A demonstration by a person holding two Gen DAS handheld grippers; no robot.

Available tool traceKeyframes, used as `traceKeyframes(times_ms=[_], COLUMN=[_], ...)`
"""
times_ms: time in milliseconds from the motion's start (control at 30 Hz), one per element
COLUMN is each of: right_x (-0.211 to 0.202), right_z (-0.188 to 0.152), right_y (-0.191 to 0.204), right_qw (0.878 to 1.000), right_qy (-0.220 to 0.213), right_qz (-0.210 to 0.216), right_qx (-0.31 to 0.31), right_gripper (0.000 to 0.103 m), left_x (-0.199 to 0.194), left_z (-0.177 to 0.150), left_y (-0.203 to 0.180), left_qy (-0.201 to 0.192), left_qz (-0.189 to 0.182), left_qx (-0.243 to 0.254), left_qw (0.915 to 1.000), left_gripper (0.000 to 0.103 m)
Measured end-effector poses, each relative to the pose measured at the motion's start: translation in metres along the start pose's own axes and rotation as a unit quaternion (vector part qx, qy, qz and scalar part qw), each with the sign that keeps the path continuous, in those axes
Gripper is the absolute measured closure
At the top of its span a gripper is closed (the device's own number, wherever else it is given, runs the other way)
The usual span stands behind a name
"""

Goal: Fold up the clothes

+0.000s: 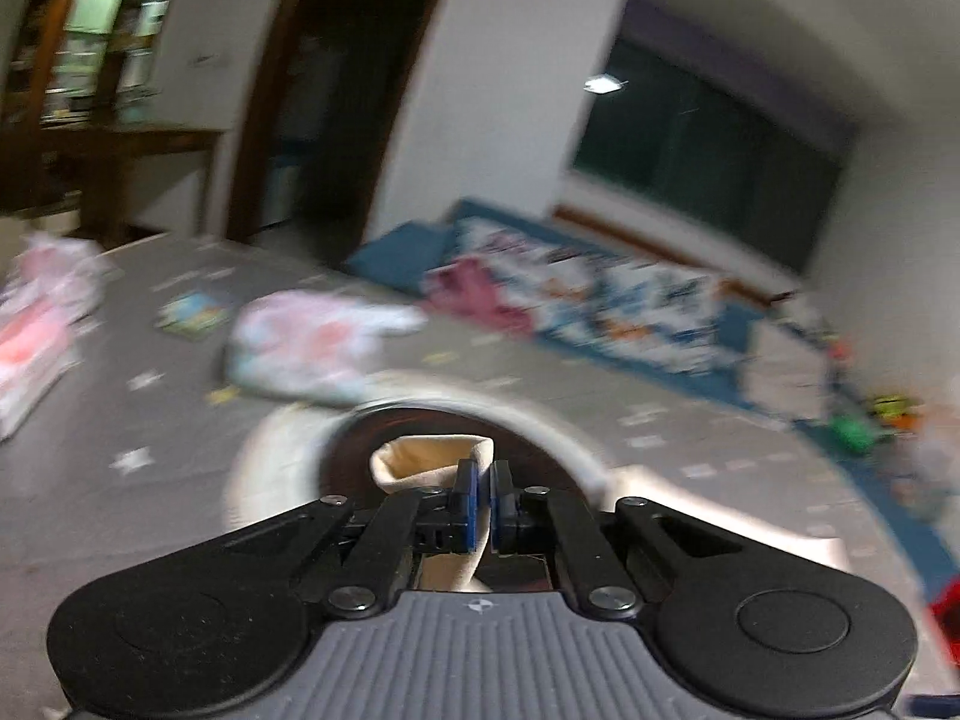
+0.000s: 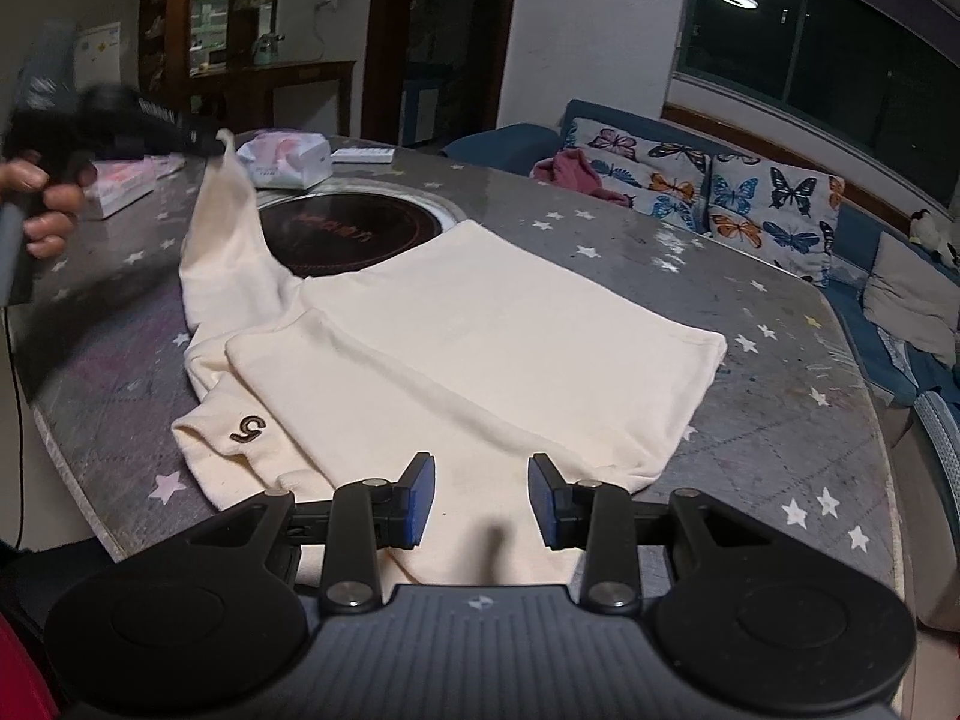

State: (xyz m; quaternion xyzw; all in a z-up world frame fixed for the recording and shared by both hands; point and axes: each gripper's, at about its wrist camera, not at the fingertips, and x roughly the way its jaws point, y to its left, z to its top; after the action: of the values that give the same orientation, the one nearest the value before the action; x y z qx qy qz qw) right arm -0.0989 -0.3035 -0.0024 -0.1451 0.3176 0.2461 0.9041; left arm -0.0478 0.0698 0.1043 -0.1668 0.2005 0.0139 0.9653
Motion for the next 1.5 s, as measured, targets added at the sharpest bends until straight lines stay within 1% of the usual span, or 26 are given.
traceKeyframes(times_ms=[100, 200, 267, 333, 467, 533, 633, 667, 700, 733, 767, 800, 900, 1033, 1133, 1167, 1200, 1267, 1433, 1500], right_x=[-0.005, -0.009, -0.011, -0.012, -0.015, -0.016, -0.018, -0.019, -0.019, -0.019, -0.02, -0.019, -0.018, -0.01, 0.001, 0.005, 0.008, 0.018, 0.032, 0.032], right_z=[-0.002, -0.007, -0.01, -0.014, -0.022, -0.026, -0.031, -0.032, -0.032, -0.033, -0.033, -0.032, -0.029, -0.025, -0.022, -0.021, -0.02, -0.017, -0.012, -0.01], right_y=[-0.005, -0.012, -0.017, -0.02, -0.028, -0.032, -0.036, -0.037, -0.038, -0.039, -0.04, -0.04, -0.04, -0.036, -0.034, -0.034, -0.034, -0.034, -0.03, -0.028], right_qw=[1.0, 0.999, 0.999, 0.998, 0.997, 0.996, 0.994, 0.994, 0.994, 0.993, 0.993, 0.993, 0.992, 0.992, 0.992, 0.992, 0.992, 0.992, 0.992, 0.993], right_qy=[-0.008, -0.015, -0.016, -0.016, -0.015, -0.012, -0.009, -0.008, -0.008, -0.008, -0.008, -0.009, -0.01, -0.006, -0.001, 0.0, 0.002, 0.007, 0.019, 0.018], right_qz=[-0.004, -0.009, -0.012, -0.015, -0.024, -0.028, -0.035, -0.037, -0.038, -0.039, -0.04, -0.038, -0.029, -0.012, -0.003, -0.002, -0.001, 0.001, -0.004, -0.011], right_qx=[0.013, 0.033, 0.046, 0.058, 0.076, 0.086, 0.098, 0.101, 0.104, 0.107, 0.11, 0.113, 0.119, 0.122, 0.124, 0.125, 0.126, 0.129, 0.123, 0.116], right_gripper=[0.069, 0.069, 0.069, 0.069, 0.069, 0.069, 0.069, 0.069, 0.069, 0.069, 0.069, 0.069, 0.069, 0.07, 0.071, 0.072, 0.076, 0.078, 0.093, 0.098], left_x=[-0.017, -0.031, -0.036, -0.036, -0.021, -0.012, 0.001, 0.004, 0.005, 0.005, 0.005, 0.003, -0.004, -0.009, -0.008, -0.009, -0.01, -0.013, -0.019, -0.019], left_z=[0.002, -0.004, -0.014, -0.027, -0.059, -0.076, -0.095, -0.101, -0.103, -0.105, -0.107, -0.106, -0.101, -0.093, -0.09, -0.091, -0.092, -0.094, -0.106, -0.108], left_y=[-0.04, -0.078, -0.101, -0.121, -0.151, -0.16, -0.165, -0.164, -0.163, -0.161, -0.16, -0.154, -0.136, -0.097, -0.066, -0.058, -0.051, -0.039, -0.027, -0.026], left_qy=[-0.007, -0.007, -0.004, 0.006, 0.059, 0.087, 0.124, 0.135, 0.141, 0.147, 0.152, 0.15, 0.134, 0.118, 0.128, 0.131, 0.133, 0.139, 0.15, 0.151], left_qz=[-0.068, -0.133, -0.171, -0.197, -0.233, -0.237, -0.242, -0.241, -0.24, -0.24, -0.239, -0.236, -0.223, -0.173, -0.142, -0.134, -0.126, -0.114, -0.113, -0.114], left_qx=[0.017, 0.033, 0.043, 0.057, 0.073, 0.086, 0.105, 0.109, 0.113, 0.116, 0.12, 0.125, 0.14, 0.162, 0.165, 0.168, 0.172, 0.18, 0.207, 0.21], left_qw=[0.9975, 0.9906, 0.9842, 0.9787, 0.9678, 0.9638, 0.9566, 0.955, 0.9537, 0.9526, 0.9513, 0.952, 0.9553, 0.9643, 0.9676, 0.9679, 0.968, 0.967, 0.9601, 0.9593], left_gripper=[0.099, 0.099, 0.099, 0.099, 0.098, 0.098, 0.094, 0.089, 0.082, 0.079, 0.072, 0.071, 0.07, 0.069, 0.068, 0.066, 0.065, 0.065, 0.064, 0.062])
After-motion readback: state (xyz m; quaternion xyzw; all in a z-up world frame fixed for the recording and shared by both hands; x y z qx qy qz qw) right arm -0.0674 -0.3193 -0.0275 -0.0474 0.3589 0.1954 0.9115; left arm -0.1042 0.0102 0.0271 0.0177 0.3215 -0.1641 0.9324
